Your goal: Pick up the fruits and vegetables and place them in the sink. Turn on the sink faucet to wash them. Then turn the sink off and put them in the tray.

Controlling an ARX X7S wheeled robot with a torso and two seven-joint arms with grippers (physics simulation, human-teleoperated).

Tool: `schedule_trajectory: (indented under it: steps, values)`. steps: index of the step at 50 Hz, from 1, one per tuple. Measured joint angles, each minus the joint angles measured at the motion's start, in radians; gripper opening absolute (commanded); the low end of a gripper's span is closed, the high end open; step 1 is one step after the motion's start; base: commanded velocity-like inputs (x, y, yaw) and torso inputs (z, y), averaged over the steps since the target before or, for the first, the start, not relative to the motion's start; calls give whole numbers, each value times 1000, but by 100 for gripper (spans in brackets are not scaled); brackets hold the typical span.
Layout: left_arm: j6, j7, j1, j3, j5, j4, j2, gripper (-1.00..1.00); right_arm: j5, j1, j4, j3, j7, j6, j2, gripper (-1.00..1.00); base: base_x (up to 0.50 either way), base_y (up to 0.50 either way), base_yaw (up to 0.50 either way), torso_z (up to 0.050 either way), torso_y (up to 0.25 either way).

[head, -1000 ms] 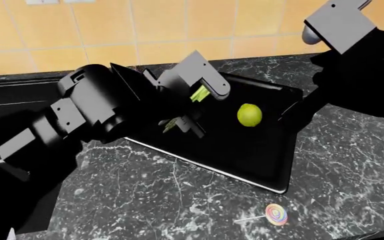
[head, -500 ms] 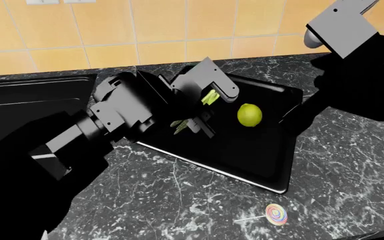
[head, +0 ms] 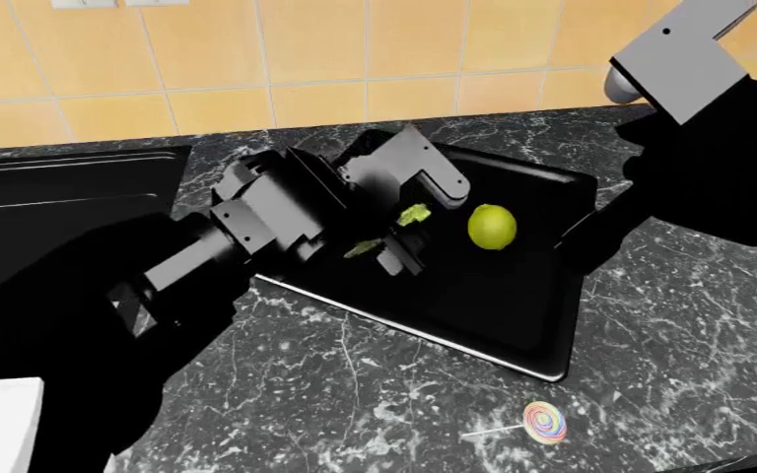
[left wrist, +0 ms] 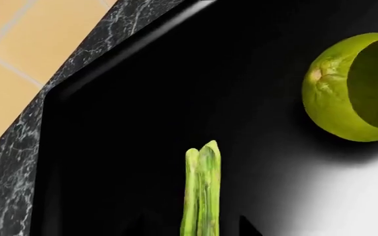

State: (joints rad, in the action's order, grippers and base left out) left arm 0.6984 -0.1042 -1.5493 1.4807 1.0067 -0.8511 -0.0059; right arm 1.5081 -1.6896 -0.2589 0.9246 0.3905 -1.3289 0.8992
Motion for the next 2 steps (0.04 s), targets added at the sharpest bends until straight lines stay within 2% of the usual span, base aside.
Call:
schedule_trajectory:
  steps: [2]
  values:
    - [-2, 0, -3, 10, 10, -4, 1, 100, -3, 0, 1, 1, -2, 2, -1, 100, 0, 0, 0, 0, 0]
